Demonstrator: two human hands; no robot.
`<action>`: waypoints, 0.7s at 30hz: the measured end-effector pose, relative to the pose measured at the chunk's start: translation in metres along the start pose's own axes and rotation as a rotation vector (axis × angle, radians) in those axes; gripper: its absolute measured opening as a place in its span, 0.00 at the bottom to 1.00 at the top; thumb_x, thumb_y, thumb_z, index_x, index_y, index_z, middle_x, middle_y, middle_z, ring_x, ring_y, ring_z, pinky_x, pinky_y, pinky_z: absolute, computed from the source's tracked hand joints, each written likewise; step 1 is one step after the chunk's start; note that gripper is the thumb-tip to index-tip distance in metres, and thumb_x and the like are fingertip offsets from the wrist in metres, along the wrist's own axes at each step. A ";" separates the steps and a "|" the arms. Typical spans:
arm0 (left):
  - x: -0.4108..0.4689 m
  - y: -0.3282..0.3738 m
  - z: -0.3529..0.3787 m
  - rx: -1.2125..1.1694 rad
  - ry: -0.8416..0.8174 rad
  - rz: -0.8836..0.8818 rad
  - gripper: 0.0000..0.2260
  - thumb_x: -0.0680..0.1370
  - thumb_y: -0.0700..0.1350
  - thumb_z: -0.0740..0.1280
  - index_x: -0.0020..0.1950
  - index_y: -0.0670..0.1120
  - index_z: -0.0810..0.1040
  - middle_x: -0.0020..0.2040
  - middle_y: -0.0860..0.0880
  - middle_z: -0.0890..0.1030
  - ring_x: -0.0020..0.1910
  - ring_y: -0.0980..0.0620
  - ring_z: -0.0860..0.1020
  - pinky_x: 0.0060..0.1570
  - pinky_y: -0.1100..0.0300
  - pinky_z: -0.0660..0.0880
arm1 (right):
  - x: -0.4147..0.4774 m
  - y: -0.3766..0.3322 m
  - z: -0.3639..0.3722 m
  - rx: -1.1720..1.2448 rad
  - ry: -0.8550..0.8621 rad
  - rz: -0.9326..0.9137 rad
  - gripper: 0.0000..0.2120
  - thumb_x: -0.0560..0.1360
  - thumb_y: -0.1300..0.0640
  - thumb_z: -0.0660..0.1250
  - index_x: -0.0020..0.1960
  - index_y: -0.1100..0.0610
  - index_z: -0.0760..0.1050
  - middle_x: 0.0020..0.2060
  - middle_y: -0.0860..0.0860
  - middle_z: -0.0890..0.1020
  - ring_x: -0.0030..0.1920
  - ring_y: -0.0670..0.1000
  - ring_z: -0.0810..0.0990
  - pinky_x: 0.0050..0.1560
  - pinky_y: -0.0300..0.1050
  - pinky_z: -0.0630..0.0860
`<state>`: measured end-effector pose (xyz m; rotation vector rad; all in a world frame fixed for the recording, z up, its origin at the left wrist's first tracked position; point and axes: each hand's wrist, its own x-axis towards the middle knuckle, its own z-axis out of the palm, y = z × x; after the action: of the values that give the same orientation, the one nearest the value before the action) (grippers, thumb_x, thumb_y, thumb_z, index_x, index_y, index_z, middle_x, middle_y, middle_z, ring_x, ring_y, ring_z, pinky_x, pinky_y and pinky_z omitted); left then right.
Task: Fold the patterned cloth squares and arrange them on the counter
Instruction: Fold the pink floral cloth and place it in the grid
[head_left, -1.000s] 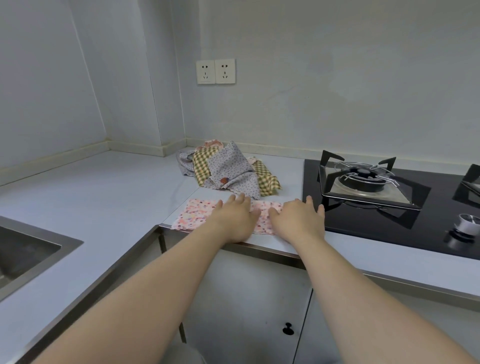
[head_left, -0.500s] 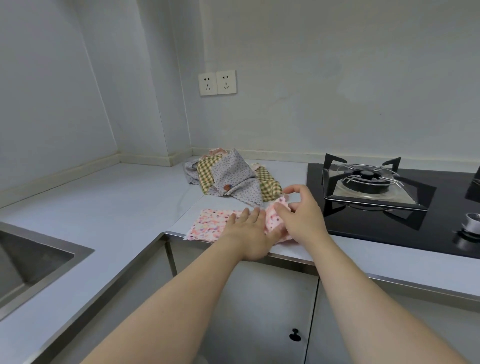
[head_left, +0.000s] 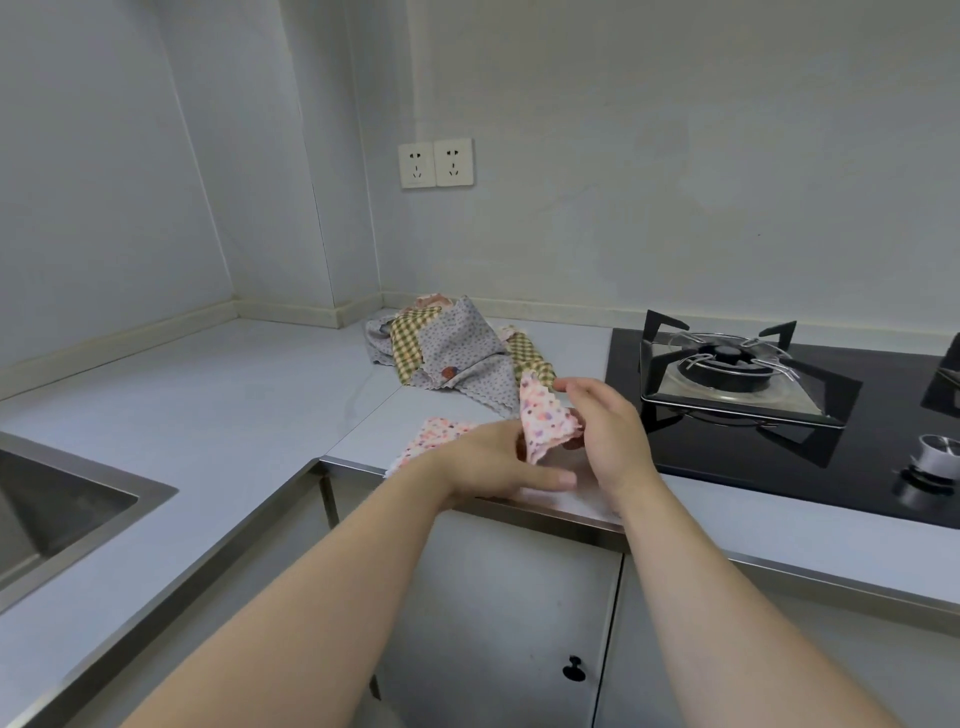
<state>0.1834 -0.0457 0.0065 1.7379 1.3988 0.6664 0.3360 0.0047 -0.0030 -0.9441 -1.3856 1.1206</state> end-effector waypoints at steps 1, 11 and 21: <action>-0.002 -0.004 -0.006 -0.201 -0.003 0.008 0.24 0.74 0.52 0.77 0.68 0.49 0.75 0.58 0.50 0.82 0.55 0.52 0.81 0.57 0.57 0.78 | 0.000 0.000 0.000 -0.024 -0.023 0.001 0.10 0.81 0.57 0.64 0.49 0.50 0.84 0.49 0.46 0.85 0.50 0.48 0.83 0.43 0.40 0.75; -0.002 -0.013 -0.020 -0.889 0.367 -0.105 0.25 0.83 0.56 0.64 0.72 0.40 0.70 0.63 0.41 0.80 0.61 0.48 0.80 0.66 0.54 0.73 | 0.001 0.004 0.005 -0.328 -0.309 0.059 0.13 0.71 0.57 0.67 0.50 0.43 0.83 0.45 0.44 0.88 0.47 0.49 0.86 0.58 0.59 0.81; 0.014 -0.009 -0.019 -0.934 0.553 -0.300 0.10 0.76 0.34 0.73 0.55 0.31 0.80 0.47 0.35 0.85 0.44 0.41 0.86 0.41 0.53 0.84 | 0.004 0.012 0.002 -0.403 -0.399 0.002 0.34 0.72 0.72 0.63 0.69 0.41 0.76 0.46 0.42 0.88 0.56 0.43 0.83 0.61 0.48 0.79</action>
<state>0.1669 -0.0269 0.0082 0.6142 1.3161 1.4077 0.3327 0.0111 -0.0141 -1.0372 -1.9881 1.0898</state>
